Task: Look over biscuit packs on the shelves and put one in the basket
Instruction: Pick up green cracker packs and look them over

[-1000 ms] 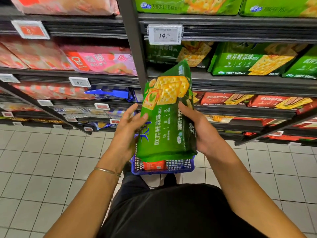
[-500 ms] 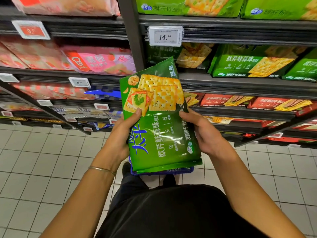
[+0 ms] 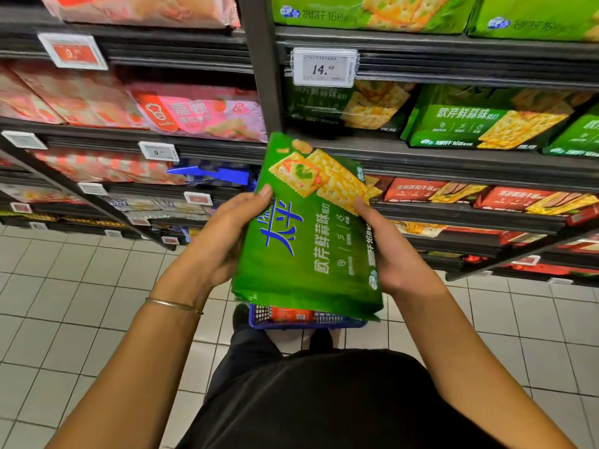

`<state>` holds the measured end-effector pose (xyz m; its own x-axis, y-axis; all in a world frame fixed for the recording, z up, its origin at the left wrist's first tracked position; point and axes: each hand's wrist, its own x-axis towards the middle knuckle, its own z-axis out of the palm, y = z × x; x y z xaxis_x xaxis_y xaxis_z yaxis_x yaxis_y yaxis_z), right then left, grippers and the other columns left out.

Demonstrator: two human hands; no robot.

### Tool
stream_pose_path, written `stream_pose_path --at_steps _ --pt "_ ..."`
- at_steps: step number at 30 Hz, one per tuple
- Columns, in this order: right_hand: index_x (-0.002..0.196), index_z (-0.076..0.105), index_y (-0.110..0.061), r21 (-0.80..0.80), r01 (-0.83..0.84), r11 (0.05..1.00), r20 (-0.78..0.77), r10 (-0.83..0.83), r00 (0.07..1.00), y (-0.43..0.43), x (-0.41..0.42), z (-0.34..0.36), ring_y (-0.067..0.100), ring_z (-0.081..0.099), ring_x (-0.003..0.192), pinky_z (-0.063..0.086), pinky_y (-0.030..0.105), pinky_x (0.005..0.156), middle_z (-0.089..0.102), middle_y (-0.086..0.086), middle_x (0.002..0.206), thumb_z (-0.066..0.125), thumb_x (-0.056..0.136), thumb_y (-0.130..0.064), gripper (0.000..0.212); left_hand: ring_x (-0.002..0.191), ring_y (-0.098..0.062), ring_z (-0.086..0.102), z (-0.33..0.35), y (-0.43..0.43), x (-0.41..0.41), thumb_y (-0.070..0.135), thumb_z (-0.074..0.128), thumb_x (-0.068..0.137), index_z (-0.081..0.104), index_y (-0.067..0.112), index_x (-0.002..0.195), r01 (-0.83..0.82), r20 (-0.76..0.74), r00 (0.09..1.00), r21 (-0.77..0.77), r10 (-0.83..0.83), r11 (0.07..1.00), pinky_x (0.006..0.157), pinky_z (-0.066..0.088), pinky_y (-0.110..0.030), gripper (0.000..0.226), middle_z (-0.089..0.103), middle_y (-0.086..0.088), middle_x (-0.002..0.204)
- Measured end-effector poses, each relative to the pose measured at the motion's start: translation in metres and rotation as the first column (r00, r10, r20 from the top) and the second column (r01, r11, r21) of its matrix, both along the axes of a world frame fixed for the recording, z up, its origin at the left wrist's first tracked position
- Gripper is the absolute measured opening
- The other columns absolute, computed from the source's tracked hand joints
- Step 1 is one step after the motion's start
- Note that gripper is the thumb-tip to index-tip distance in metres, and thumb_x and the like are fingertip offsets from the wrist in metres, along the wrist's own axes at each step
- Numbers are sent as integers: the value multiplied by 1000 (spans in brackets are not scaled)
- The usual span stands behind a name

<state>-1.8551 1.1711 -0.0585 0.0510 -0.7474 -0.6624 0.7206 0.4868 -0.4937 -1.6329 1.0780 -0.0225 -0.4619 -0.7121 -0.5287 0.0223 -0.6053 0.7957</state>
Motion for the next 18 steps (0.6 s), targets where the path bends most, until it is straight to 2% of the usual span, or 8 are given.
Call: stream_pose_path --at_steps 1,4,6,10,12,15,18 --pt "90 86 -15 3 -19 1000 -3 19 1000 0 -2 2 30 79 93 64 45 67 80 13 107 67 92 -48 38 101 -34 75 1 0 -1 47 76 86 77 8 117 15 11 1000 52 -15 999 88 63 -49 50 75 -18 122" --pt "84 86 -16 8 -55 998 -12 55 998 -1 -5 8 28 80 88 64 42 67 81 10 100 61 100 -46 42 85 -27 80 -2 -1 0 58 64 83 86 15 95 9 -49 999 180 0 984 69 65 -40 49 81 -13 101" --pt "81 86 -19 8 -69 998 -23 69 997 -1 -4 11 27 80 87 64 42 66 81 8 99 61 100 -48 43 84 -26 79 -6 -1 2 64 61 84 84 13 102 -9 -79 996 229 28 973 72 66 -40 59 81 -13 99" --pt "85 86 -19 27 -32 999 0 32 999 -1 1 13 29 79 90 64 44 68 81 9 105 64 98 -45 37 96 -30 79 -9 -2 8 75 53 85 81 11 114 2 -148 988 285 42 959 74 65 -42 76 79 -16 113" --pt "88 86 -18 28 14 1000 32 -15 999 0 2 11 30 79 92 64 45 72 80 10 108 61 99 -44 38 108 -34 75 -15 -2 9 82 47 86 77 11 124 -34 -202 974 303 99 953 80 64 -47 86 74 -17 125" --pt "94 86 -17 38 104 994 63 -106 992 0 9 7 31 78 96 64 48 80 79 10 112 60 99 -42 36 132 -38 62 -30 5 2 82 31 97 60 16 147 -132 -265 940 299 215 945 105 53 -53 88 64 -16 144" --pt "127 72 -16 17 210 977 64 -211 975 -4 20 5 32 72 114 56 49 97 75 11 125 60 100 -36 36 140 -38 54 -42 18 -5 90 28 90 56 20 151 -118 -410 874 342 262 932 112 44 -58 96 58 -14 151"
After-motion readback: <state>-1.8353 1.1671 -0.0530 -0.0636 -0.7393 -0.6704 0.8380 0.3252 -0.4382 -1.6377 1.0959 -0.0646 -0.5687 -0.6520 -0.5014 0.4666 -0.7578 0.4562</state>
